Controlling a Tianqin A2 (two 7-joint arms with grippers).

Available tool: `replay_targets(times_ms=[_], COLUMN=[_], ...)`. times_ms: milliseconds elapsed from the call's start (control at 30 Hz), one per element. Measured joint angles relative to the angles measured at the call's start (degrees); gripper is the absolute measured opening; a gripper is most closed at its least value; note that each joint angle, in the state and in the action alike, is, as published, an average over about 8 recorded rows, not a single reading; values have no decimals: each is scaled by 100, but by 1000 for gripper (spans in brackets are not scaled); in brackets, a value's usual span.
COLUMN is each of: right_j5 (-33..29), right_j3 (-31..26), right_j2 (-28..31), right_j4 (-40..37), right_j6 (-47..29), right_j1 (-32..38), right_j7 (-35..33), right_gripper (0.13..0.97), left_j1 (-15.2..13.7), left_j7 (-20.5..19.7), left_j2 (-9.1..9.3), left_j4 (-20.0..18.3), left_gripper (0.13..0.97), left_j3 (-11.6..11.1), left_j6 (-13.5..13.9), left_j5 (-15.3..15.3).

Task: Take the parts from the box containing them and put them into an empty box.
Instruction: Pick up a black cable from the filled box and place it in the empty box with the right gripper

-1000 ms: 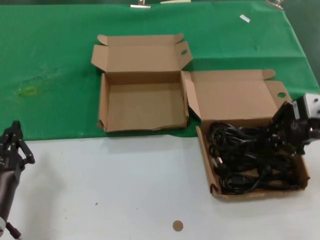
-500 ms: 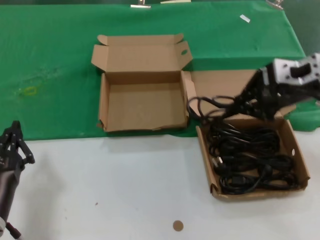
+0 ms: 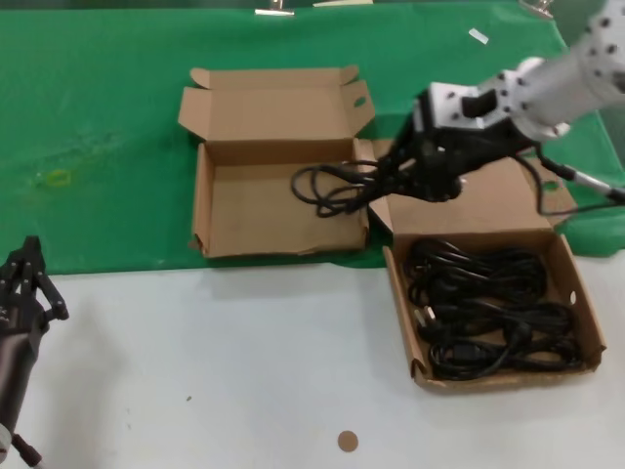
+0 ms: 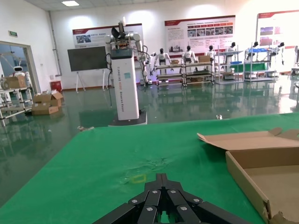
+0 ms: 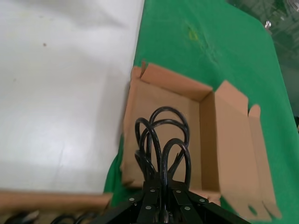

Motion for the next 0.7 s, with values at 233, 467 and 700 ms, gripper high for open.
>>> replay_targets(times_ms=[233,467,700], right_j5=[-108,-155,-141], right_j3=[-188,-309,-362], right_j2=[-636,-1165,-1605], right_j4=[-750,-1409,-2048], right_j6=[214,416,602], right_j1=[356,643,900], right_j7=[-194,-369,-550], right_gripper=[158,158,158], left_j1=[0,0,0], left_j7=[0,0,0], left_j2=[0,0,0], left_j4=[0,0,0], left_gripper=[144,144,144], left_j3=[0,0,0], left_j6=[0,0,0], left_j5=[0,0,0])
